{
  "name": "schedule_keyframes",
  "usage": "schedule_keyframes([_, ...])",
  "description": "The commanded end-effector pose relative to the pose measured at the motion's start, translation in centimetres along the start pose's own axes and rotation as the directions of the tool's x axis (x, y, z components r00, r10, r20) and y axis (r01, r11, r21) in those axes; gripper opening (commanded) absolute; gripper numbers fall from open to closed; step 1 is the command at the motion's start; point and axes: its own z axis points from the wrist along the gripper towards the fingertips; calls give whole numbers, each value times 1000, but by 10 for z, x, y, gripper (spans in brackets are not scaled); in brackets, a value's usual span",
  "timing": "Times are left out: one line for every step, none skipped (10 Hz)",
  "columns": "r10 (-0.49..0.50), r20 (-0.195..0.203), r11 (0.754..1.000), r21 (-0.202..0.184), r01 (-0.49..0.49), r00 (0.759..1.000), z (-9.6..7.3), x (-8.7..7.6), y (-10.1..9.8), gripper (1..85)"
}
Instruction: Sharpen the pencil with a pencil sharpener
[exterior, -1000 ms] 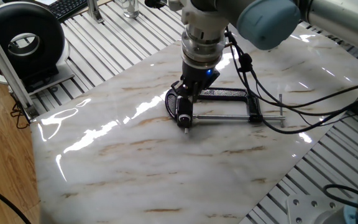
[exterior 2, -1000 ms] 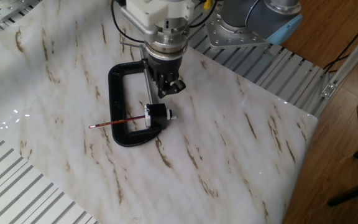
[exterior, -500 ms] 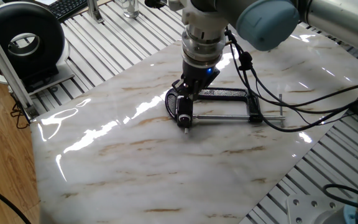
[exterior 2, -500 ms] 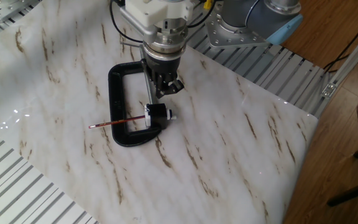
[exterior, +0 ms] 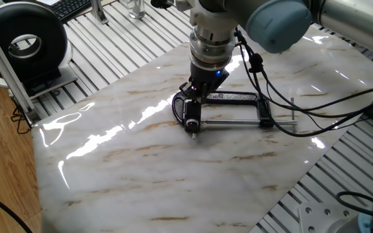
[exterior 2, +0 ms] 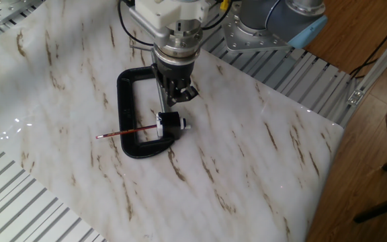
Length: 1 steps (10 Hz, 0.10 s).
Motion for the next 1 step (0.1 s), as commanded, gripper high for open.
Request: schedule_keyframes([2,0,1000,-8,-2,1000,-1,-1,1,10])
